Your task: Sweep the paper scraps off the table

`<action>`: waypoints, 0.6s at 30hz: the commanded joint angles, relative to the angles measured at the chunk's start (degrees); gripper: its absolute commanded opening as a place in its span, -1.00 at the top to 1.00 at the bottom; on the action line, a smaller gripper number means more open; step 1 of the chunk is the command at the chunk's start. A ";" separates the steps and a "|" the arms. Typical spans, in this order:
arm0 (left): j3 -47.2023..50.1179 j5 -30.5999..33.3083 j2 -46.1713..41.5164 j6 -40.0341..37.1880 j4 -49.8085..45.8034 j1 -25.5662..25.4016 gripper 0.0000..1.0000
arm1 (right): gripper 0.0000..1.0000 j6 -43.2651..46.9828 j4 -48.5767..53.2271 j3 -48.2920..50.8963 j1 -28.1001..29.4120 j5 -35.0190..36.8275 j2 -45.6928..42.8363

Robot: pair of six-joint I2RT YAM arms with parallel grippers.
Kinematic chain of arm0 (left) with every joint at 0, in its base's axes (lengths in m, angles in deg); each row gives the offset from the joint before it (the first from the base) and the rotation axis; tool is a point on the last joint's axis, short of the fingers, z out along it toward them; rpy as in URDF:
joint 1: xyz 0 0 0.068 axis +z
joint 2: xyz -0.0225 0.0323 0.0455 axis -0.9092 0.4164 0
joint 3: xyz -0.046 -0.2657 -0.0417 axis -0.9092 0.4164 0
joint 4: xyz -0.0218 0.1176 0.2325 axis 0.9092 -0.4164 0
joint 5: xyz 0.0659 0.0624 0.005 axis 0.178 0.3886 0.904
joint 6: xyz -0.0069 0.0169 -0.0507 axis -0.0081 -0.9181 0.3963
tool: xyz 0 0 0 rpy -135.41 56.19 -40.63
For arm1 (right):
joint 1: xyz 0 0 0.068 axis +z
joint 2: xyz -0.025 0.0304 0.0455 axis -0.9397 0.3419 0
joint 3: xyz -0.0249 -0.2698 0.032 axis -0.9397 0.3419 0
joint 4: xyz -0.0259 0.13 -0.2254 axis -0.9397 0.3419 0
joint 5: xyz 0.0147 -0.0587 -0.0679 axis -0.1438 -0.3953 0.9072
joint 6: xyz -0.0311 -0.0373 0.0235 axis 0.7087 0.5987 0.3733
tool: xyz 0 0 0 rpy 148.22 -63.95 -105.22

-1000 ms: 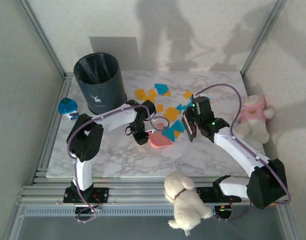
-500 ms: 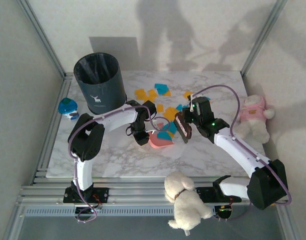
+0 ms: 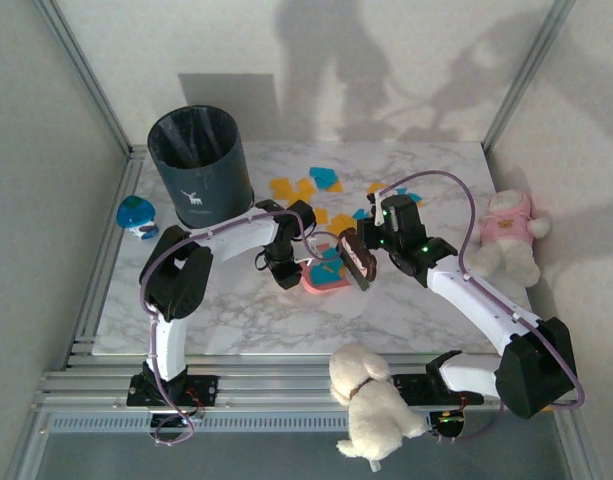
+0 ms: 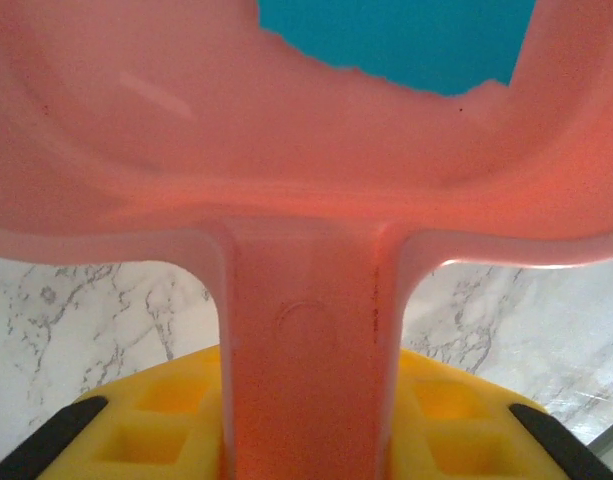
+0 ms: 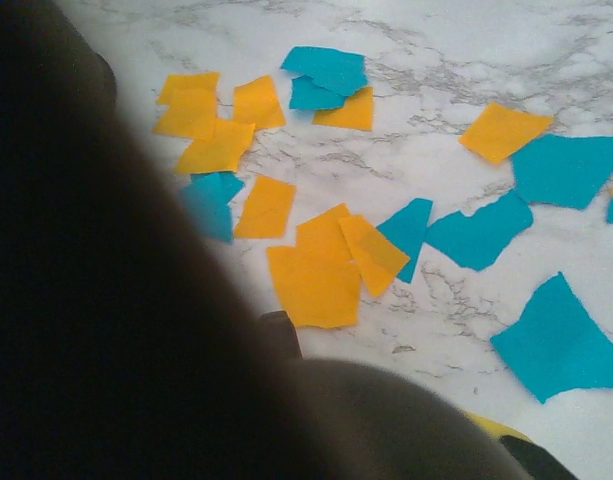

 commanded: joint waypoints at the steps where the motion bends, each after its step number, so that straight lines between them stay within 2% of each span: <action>1: -0.87 1.05 1.49 1.19 -0.81 -0.52 1.00 | 1.00 -0.84 1.44 -1.06 0.73 -3.40 0.58; 7: -0.73 0.95 1.53 0.92 -0.56 -0.57 1.00 | 1.00 -1.51 1.15 -1.33 0.73 -3.95 0.24; 18: 2.66 0.77 -2.25 0.53 4.94 -0.60 1.00 | 1.00 -2.01 4.72 -2.46 0.67 3.00 -2.70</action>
